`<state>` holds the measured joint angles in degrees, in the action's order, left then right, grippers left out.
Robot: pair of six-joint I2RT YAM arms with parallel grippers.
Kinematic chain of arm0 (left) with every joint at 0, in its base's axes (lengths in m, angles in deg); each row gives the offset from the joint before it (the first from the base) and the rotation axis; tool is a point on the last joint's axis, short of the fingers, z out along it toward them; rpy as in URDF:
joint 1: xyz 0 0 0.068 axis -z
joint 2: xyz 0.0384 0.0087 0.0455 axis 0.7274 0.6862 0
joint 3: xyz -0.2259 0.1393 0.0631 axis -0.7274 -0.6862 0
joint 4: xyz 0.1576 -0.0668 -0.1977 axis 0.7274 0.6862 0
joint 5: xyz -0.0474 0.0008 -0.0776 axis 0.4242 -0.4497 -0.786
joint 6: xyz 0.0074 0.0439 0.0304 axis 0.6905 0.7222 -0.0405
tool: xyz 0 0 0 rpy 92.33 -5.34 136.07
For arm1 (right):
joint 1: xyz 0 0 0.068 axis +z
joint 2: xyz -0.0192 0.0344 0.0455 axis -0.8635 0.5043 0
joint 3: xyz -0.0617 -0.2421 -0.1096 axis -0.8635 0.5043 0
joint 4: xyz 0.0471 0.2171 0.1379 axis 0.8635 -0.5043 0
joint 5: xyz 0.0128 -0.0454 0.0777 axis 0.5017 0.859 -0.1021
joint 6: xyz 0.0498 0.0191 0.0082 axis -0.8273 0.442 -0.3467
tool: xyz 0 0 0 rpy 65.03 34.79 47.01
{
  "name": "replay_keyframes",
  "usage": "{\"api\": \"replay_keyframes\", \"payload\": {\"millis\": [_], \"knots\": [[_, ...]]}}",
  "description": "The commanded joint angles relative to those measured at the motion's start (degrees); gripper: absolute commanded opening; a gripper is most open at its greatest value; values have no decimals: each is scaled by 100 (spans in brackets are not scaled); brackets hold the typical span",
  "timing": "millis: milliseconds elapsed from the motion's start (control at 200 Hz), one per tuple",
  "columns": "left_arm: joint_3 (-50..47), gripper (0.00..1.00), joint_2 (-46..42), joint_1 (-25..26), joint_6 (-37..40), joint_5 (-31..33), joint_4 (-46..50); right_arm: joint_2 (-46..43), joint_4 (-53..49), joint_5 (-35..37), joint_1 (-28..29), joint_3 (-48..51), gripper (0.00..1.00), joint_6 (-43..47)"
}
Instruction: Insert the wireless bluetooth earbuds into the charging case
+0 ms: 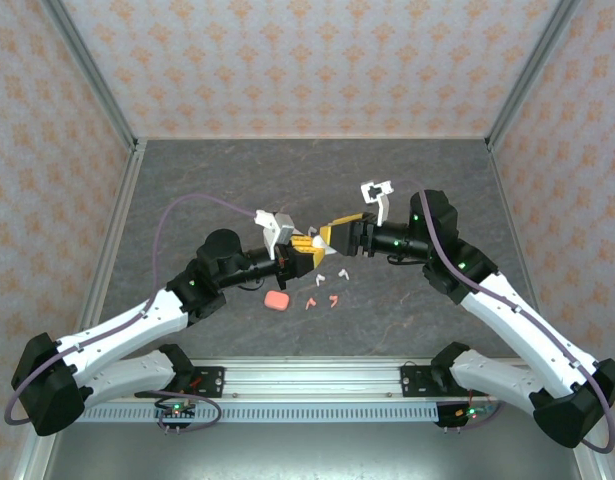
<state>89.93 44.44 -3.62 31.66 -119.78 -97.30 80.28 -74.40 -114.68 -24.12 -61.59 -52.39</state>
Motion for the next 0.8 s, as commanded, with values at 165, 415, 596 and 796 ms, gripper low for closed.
{"api": "replay_keyframes", "payload": {"millis": [165,415,596,796], "knots": [[428,0,224,37,315,698,905,-116,-359,404,18,-370,68,313],[542,0,629,-281,195,902,1170,-396,-636,1314,18,-388,69,446],[841,0,1208,-1065,108,324,1345,-631,-795,2218,18,-209,77,423],[1720,0,2509,-1895,215,-387,1740,-823,-672,2795,18,107,89,161]]}}
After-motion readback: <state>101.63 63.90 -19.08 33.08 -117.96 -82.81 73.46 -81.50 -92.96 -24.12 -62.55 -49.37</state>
